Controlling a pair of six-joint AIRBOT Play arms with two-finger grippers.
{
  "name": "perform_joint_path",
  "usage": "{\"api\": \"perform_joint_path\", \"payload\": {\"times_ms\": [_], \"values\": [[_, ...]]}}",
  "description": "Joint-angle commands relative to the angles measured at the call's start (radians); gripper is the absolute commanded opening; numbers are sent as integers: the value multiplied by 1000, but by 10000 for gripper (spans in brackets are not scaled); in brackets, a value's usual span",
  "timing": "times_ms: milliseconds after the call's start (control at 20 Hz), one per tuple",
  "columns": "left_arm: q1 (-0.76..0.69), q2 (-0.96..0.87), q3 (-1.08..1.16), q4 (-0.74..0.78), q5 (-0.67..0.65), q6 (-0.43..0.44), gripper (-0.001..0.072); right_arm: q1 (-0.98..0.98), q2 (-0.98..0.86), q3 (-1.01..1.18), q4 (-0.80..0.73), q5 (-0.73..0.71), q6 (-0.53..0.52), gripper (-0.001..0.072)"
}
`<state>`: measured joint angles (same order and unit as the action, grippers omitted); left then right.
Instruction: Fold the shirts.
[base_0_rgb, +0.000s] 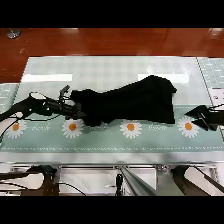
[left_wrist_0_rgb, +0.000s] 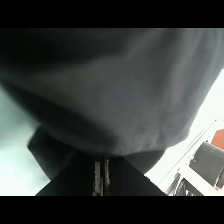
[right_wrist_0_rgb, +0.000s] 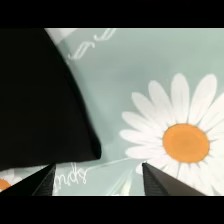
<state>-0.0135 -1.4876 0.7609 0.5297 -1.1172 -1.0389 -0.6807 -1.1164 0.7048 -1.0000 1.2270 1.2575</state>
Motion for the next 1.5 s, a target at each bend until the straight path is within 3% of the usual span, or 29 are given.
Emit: {"api": "perform_joint_path", "payload": {"times_ms": [0,700,750,800,850,1050,1250,1350,1450], "values": [[-5,-2,37,-6,-23,17,29,95,-45,-14,-53,37,21,625],[-6,-2,52,-7,-50,16,29,408,-322,150,86,-124,73,620],[-6,-2,52,-7,-50,16,29,431,-338,172,85,-124,76,551],[-6,-2,54,-7,-50,16,29,451,-349,196,85,-116,76,228],[-5,-1,61,-7,-53,12,29,465,-352,227,84,-105,73,29],[-3,53,244,-81,-97,-13,29,479,-351,544,79,36,109,28],[31,134,710,-118,-77,-100,27,479,-350,1133,70,129,197,28],[61,158,981,-6,-77,-215,28,479,-333,1413,53,152,223,28],[79,198,1205,179,-82,-348,27,479,-237,1504,49,103,223,28]]}}
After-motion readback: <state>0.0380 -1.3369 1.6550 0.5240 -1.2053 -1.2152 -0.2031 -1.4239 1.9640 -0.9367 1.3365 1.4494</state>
